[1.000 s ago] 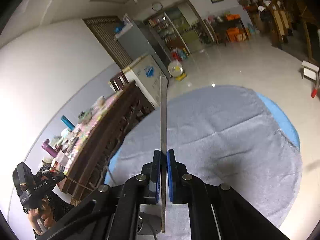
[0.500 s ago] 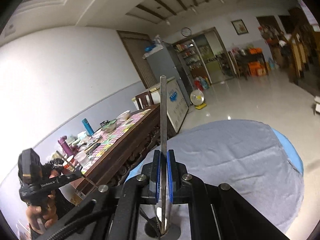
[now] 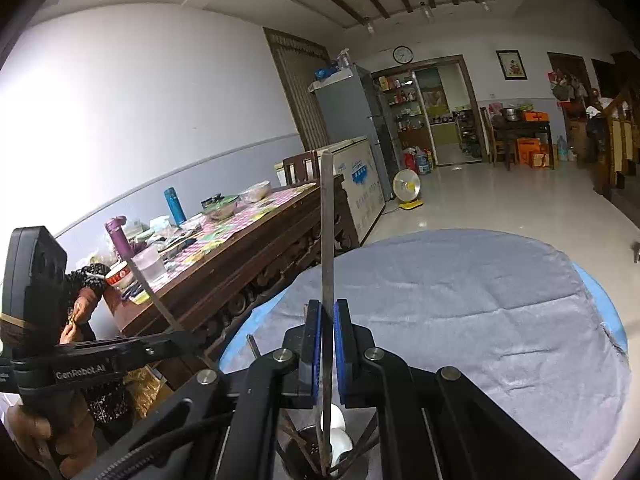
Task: Organize utensils
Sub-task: 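Lower both chopsticks into the black holder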
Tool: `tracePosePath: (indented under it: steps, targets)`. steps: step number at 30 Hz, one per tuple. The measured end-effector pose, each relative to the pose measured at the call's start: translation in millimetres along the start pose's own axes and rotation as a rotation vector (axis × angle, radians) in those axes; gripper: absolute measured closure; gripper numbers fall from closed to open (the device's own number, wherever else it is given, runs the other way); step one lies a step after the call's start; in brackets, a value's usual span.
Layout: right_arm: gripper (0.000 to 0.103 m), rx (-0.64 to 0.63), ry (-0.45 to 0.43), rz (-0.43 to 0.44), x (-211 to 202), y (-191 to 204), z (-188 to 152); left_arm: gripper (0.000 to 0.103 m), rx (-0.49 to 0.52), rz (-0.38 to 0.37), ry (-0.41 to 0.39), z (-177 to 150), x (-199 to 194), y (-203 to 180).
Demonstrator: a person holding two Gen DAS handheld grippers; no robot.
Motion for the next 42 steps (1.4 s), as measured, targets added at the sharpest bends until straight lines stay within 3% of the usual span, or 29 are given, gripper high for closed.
tracePosePath:
  steps: [6,22,42]
  targets:
    - [0.096,-0.036,-0.005,-0.011,8.3,6.8,-13.5,0.098,0.015,0.02,0.031,-15.5,18.1,0.1]
    - [0.096,-0.099,0.102,-0.029,35.3,10.7,-62.8,0.098,0.028,0.067,0.135,-48.7,50.2,-0.1]
    - [0.096,-0.104,0.132,-0.031,33.4,11.7,-75.5,0.098,0.037,0.077,0.165,-54.8,56.9,-5.5]
Point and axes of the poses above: each gripper's, at about its wrist camera, not at the fingertips, and x roughly the way its jaws point, y to its left, z to its top, the point moved 7 cm from there along x, roughly the way its jaws point, and after that the axes turned 10 degrees about -z, right-handed, at the moved point
